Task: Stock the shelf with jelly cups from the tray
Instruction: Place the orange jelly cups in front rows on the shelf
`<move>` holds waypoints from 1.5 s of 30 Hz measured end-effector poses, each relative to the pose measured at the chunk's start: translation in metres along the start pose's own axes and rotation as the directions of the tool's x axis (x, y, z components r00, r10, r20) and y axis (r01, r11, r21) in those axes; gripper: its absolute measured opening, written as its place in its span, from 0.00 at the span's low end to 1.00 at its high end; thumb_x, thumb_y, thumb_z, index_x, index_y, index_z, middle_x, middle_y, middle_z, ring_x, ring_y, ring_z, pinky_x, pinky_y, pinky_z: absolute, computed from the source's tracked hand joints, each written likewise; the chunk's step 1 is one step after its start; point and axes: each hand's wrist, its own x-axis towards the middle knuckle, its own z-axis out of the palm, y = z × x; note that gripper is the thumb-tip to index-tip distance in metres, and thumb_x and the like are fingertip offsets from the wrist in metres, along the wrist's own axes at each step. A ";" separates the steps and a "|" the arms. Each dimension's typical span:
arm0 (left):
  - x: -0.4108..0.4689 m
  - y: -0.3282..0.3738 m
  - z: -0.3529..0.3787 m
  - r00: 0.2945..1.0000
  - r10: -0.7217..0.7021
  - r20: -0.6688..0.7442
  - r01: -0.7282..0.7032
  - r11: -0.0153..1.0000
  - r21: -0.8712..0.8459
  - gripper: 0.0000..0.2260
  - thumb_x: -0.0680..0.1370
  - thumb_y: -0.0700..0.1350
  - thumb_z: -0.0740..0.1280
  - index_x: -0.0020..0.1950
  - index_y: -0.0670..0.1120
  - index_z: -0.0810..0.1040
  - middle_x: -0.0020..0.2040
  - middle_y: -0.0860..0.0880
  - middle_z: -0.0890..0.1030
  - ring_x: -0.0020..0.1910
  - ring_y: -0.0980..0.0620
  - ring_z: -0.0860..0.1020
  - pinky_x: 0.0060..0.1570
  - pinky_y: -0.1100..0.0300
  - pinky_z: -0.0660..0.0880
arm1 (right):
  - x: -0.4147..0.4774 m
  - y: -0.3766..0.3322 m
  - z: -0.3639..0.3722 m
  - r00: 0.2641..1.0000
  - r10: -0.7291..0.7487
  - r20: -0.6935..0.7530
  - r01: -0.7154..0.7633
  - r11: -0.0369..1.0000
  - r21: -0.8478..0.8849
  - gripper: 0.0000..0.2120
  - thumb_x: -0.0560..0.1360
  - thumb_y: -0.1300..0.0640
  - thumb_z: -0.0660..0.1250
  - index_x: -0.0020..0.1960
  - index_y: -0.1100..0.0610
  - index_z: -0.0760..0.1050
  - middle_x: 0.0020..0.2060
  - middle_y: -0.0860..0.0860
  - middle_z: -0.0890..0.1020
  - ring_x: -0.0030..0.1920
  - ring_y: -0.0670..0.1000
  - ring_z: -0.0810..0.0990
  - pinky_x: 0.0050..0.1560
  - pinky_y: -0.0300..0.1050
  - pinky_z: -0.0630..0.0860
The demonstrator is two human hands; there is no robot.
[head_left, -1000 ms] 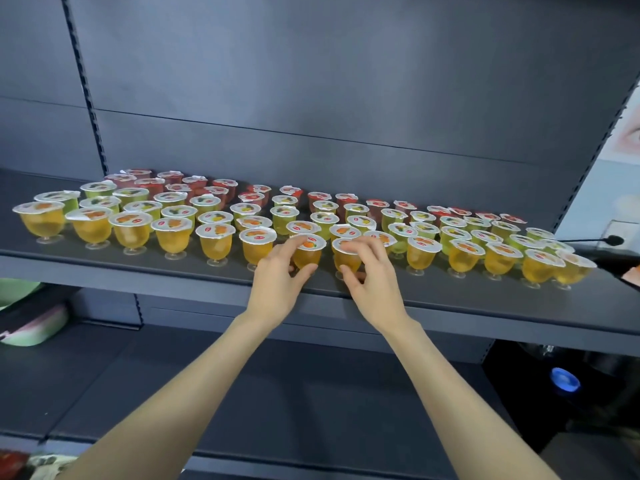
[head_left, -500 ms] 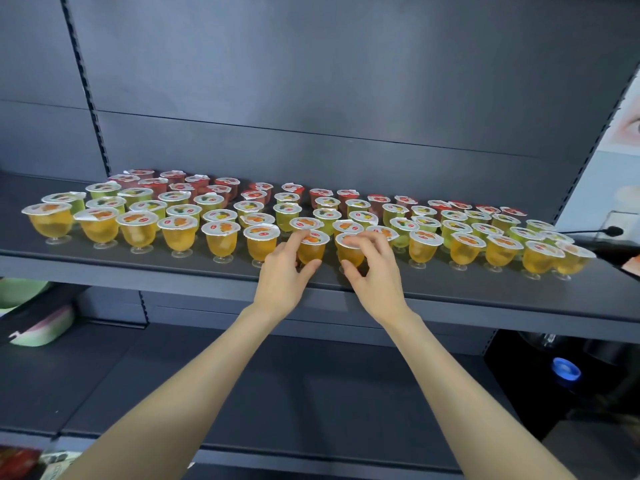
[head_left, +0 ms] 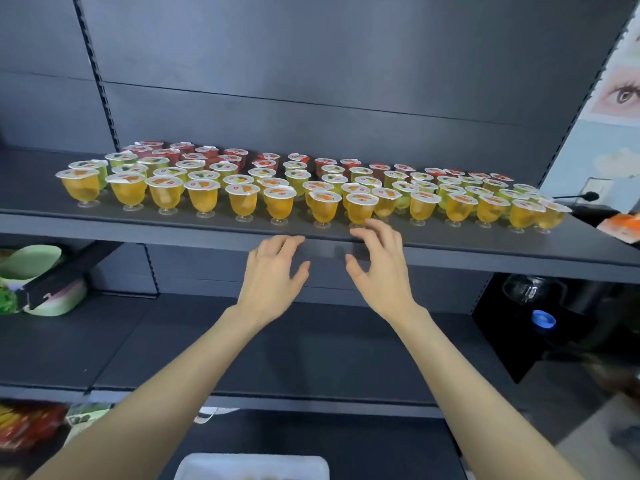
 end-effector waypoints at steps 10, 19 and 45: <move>-0.142 -0.082 0.053 0.983 -0.059 0.176 0.041 0.994 0.104 0.18 0.73 0.49 0.65 0.59 0.43 0.78 0.53 0.45 0.81 0.53 0.42 0.79 0.54 0.45 0.72 | -0.142 0.006 0.097 0.941 0.129 0.314 -0.126 0.992 -0.030 0.19 0.76 0.56 0.66 0.67 0.58 0.71 0.71 0.54 0.66 0.70 0.55 0.63 0.65 0.51 0.68; -0.291 -0.148 0.146 0.743 -0.390 0.545 0.355 0.919 0.173 0.20 0.75 0.49 0.64 0.64 0.43 0.75 0.59 0.42 0.78 0.59 0.39 0.75 0.60 0.46 0.69 | -0.294 0.041 0.225 0.639 0.289 0.713 -0.317 0.943 -0.098 0.20 0.76 0.56 0.66 0.68 0.58 0.71 0.71 0.56 0.66 0.69 0.58 0.64 0.68 0.51 0.65; -0.543 -0.262 0.390 0.239 -0.446 0.862 0.670 0.719 0.186 0.29 0.74 0.50 0.70 0.73 0.48 0.64 0.70 0.46 0.66 0.66 0.46 0.66 0.63 0.53 0.67 | -0.568 0.164 0.436 0.059 0.559 0.827 -0.734 0.586 -0.344 0.24 0.66 0.49 0.77 0.55 0.59 0.74 0.50 0.54 0.75 0.53 0.58 0.77 0.51 0.50 0.77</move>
